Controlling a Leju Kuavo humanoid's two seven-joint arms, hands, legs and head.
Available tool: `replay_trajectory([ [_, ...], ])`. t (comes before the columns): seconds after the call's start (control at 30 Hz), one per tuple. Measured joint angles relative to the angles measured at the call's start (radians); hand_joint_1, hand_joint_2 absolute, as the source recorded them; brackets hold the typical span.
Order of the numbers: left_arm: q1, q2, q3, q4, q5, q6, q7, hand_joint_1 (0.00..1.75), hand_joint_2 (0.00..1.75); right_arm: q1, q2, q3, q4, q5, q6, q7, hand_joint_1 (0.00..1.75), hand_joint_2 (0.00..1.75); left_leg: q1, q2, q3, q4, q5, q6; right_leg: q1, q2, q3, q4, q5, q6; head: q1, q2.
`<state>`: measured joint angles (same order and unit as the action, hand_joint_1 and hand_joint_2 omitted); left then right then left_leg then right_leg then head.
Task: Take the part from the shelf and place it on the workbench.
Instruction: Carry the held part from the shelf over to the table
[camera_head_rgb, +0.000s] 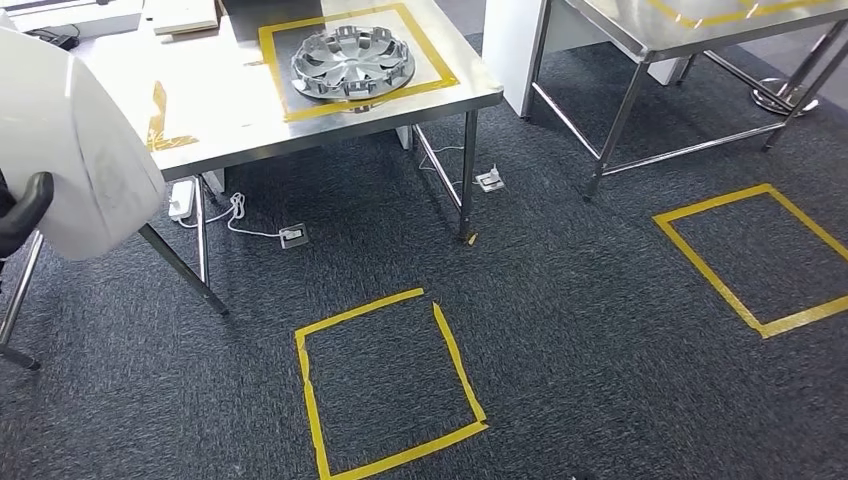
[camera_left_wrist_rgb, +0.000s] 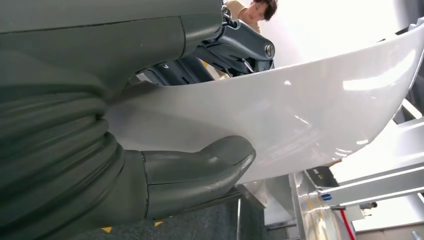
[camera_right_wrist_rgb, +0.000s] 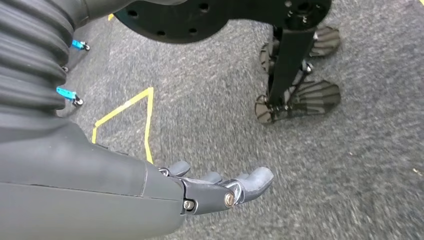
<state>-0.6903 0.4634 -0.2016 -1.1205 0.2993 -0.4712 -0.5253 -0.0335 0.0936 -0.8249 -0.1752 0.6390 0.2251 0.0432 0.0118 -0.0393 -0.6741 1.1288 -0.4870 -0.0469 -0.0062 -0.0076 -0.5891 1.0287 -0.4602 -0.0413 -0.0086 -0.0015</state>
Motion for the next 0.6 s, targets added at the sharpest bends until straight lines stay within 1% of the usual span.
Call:
replay_trajectory([
  [0.03,-0.001,-0.001,0.0,0.0,0.0,0.0,0.0,1.75,1.75,0.001,0.0,-0.002,0.0,0.0,0.0,0.0,0.0,1.75,0.0,0.017,-0.025,0.055,-0.029,-0.003,0.001,-0.007,0.0,0.0,0.0,-0.003,-0.002,0.0],
  [0.07,-0.001,-0.002,0.0,0.001,0.0,0.0,-0.001,1.75,1.75,0.002,0.0,-0.003,0.0,0.0,0.0,0.0,0.0,1.75,0.001,0.024,-0.046,0.1,-0.05,-0.006,0.002,-0.012,0.0,0.0,-0.001,-0.004,-0.002,0.0],
  [0.1,0.0,-0.002,0.0,0.001,-0.001,0.0,-0.001,1.75,1.75,0.003,0.0,-0.003,0.0,0.0,0.0,0.0,0.0,1.75,0.001,0.027,-0.058,0.126,-0.061,-0.007,0.002,-0.015,0.0,0.0,-0.001,-0.004,-0.002,0.0],
  [0.17,0.001,-0.003,0.0,0.001,-0.001,0.0,-0.001,1.75,1.75,0.003,0.0,-0.003,0.0,0.0,0.0,0.0,0.0,1.75,0.002,0.027,-0.064,0.138,-0.065,-0.007,0.002,-0.016,0.0,0.0,-0.001,-0.004,-0.002,0.0],
  [0.23,0.004,-0.003,0.0,0.002,-0.001,0.0,-0.001,1.75,1.75,0.003,0.0,-0.003,0.0,0.0,0.0,0.0,0.0,1.75,0.002,0.028,-0.078,0.168,-0.066,-0.009,0.002,-0.025,0.0,0.001,-0.002,-0.004,-0.002,0.0],
  [0.27,0.005,-0.002,0.0,0.003,-0.001,0.0,-0.001,1.75,1.75,0.003,0.0,-0.004,0.0,0.0,0.0,0.0,0.0,1.75,0.002,0.04,-0.048,0.114,-0.034,-0.007,0.002,-0.037,0.002,0.002,-0.005,-0.002,-0.002,0.0],
  [0.3,0.006,-0.002,0.0,0.003,-0.002,0.0,-0.001,1.75,1.75,0.003,0.0,-0.004,0.0,0.0,0.001,0.0,0.0,1.75,-0.002,0.06,-0.014,0.052,-0.006,-0.001,0.005,-0.05,0.005,0.004,-0.009,0.002,-0.002,0.0],
  [0.37,0.004,-0.002,0.0,0.002,-0.002,0.0,-0.002,1.75,1.75,0.001,0.001,-0.004,0.0,0.0,0.002,0.0,0.0,1.75,-0.008,0.091,0.063,-0.094,0.051,0.016,0.01,-0.075,0.009,0.007,-0.016,0.013,-0.002,0.0],
  [0.4,0.004,-0.002,0.0,0.001,-0.002,0.0,-0.002,1.75,1.75,0.001,0.001,-0.004,0.0,0.0,0.002,0.0,0.0,1.75,-0.011,0.091,0.064,-0.1,0.048,0.024,0.012,-0.083,0.01,0.007,-0.018,0.018,-0.001,0.0],
  [0.43,0.004,-0.002,0.0,0.001,-0.002,0.0,-0.002,1.75,1.75,0.0,0.001,-0.004,0.0,0.0,0.002,0.0,0.0,1.75,-0.01,0.08,0.062,-0.101,0.051,0.029,0.012,-0.091,0.012,0.006,-0.019,0.022,-0.001,0.0],
  [0.47,0.004,-0.002,0.0,0.0,-0.003,0.0,-0.001,1.75,1.75,0.0,0.001,-0.004,0.0,0.0,0.002,0.0,0.0,1.75,-0.007,0.07,0.061,-0.103,0.054,0.034,0.012,-0.094,0.012,0.008,-0.022,0.027,-0.001,0.0],
  [0.5,0.003,-0.002,0.0,0.0,-0.003,0.0,-0.001,1.75,1.75,-0.001,0.001,-0.004,0.0,0.0,0.002,0.0,0.0,1.75,-0.004,0.06,0.061,-0.105,0.056,0.039,0.01,-0.083,0.008,0.02,-0.032,0.033,-0.001,0.0],
  [0.53,0.002,-0.002,0.0,0.0,-0.003,0.0,-0.001,1.75,1.75,-0.001,0.0,-0.004,0.0,0.0,0.002,0.0,0.0,1.75,-0.001,0.051,0.062,-0.108,0.059,0.045,0.008,-0.063,-0.004,0.049,-0.051,0.039,0.0,0.0],
  [0.57,0.0,-0.004,0.0,-0.001,-0.004,0.0,-0.001,1.75,1.75,-0.001,0.0,-0.004,0.0,0.0,0.003,0.0,0.0,1.75,0.002,0.043,0.062,-0.11,0.06,0.049,0.005,-0.038,-0.026,0.098,-0.079,0.044,0.001,0.0],
  [0.6,-0.001,-0.006,0.0,-0.001,-0.004,0.0,-0.002,1.75,1.75,0.0,0.001,-0.004,0.0,0.0,0.003,0.0,0.0,1.75,0.003,0.035,0.061,-0.11,0.061,0.052,0.003,-0.016,-0.056,0.162,-0.11,0.048,0.002,0.0],
])
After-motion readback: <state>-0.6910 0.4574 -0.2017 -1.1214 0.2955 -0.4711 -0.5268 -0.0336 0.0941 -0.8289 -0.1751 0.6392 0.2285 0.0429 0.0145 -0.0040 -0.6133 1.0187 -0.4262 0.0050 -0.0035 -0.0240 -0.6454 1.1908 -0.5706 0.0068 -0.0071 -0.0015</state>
